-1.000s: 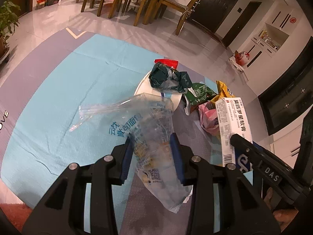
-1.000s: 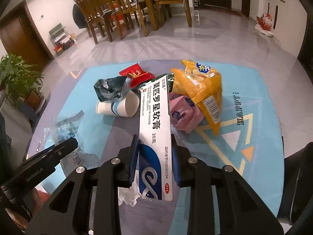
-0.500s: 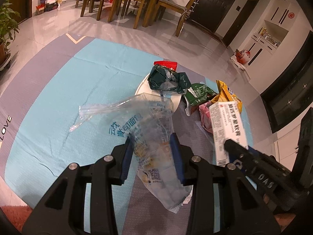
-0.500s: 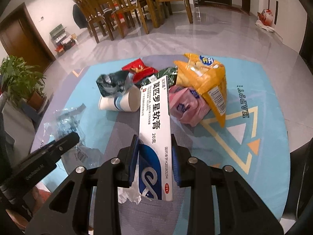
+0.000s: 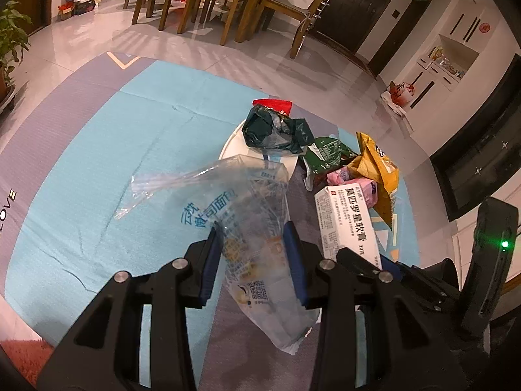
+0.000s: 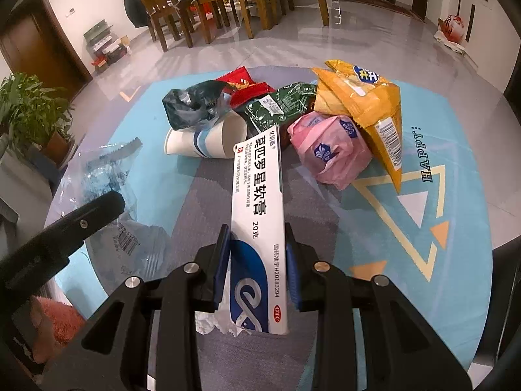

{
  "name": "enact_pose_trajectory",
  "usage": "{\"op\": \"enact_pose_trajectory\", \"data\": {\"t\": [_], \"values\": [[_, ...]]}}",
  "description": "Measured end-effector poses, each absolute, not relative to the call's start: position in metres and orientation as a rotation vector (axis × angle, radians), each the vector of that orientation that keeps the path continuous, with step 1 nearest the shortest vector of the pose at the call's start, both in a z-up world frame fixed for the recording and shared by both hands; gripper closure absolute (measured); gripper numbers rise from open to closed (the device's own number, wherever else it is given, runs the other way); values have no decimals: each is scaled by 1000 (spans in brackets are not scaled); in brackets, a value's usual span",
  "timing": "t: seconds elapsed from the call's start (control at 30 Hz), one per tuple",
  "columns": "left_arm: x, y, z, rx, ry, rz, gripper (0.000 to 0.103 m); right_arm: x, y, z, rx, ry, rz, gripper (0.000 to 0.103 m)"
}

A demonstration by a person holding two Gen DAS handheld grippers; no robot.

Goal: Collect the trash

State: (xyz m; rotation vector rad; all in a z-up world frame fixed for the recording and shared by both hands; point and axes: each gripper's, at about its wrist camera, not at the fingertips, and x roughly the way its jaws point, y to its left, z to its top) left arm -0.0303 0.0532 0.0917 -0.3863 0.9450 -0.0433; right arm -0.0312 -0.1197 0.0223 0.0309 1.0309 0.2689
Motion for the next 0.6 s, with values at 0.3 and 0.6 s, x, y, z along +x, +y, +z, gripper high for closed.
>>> {"op": "enact_pose_trajectory", "data": {"t": [0.3, 0.6], "values": [[-31, 55, 96, -393, 928, -55, 64, -35, -111, 16, 37, 1043, 298, 71], [-32, 60, 100, -424, 920, -65, 64, -35, -113, 12, 41, 1050, 274, 71]]}}
